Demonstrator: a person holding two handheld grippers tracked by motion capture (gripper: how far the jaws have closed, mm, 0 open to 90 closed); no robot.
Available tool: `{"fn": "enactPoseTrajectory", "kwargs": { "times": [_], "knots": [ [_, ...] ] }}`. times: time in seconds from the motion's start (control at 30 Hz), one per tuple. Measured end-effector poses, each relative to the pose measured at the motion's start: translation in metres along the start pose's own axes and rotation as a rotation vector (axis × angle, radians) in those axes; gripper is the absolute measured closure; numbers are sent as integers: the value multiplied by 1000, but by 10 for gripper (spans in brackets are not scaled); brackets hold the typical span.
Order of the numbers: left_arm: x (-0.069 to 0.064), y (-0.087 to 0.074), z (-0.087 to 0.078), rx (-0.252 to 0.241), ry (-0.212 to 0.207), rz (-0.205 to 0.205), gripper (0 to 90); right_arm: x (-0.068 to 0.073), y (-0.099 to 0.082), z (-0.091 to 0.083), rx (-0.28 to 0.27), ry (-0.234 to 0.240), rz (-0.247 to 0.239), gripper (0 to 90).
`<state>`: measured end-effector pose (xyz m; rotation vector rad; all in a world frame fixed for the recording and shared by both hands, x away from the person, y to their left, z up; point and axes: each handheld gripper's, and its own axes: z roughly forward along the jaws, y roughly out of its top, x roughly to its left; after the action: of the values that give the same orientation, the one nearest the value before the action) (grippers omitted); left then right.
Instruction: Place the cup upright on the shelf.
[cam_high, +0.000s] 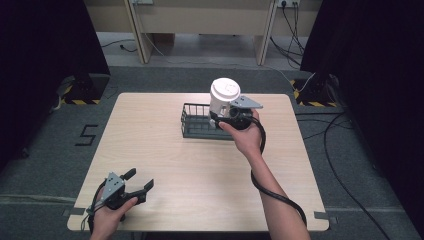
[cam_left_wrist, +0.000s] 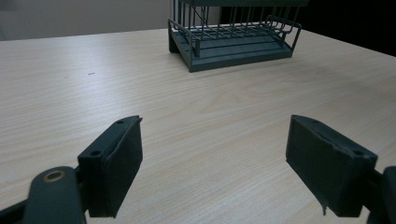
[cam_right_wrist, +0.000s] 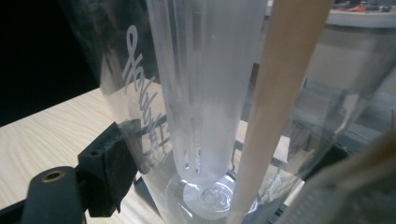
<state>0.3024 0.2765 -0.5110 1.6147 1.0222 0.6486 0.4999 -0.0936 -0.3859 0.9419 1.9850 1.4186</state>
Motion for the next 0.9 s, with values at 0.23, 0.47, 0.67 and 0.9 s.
{"fn": "enactPoseTrajectory", "kwargs": {
  "times": [0.23,0.47,0.67,0.9],
  "knots": [
    [1,0,0,1,-1,-4,181,-8,6,15,14,-29,22,191],
    [1,0,0,1,-2,-6,181,-14,4,29,37,-56,43,190],
    [1,0,0,1,-6,-5,181,-21,-3,41,51,-82,74,190],
    [1,0,1,2,-7,-4,181,-24,-7,49,76,-92,73,189]
  ]
}}
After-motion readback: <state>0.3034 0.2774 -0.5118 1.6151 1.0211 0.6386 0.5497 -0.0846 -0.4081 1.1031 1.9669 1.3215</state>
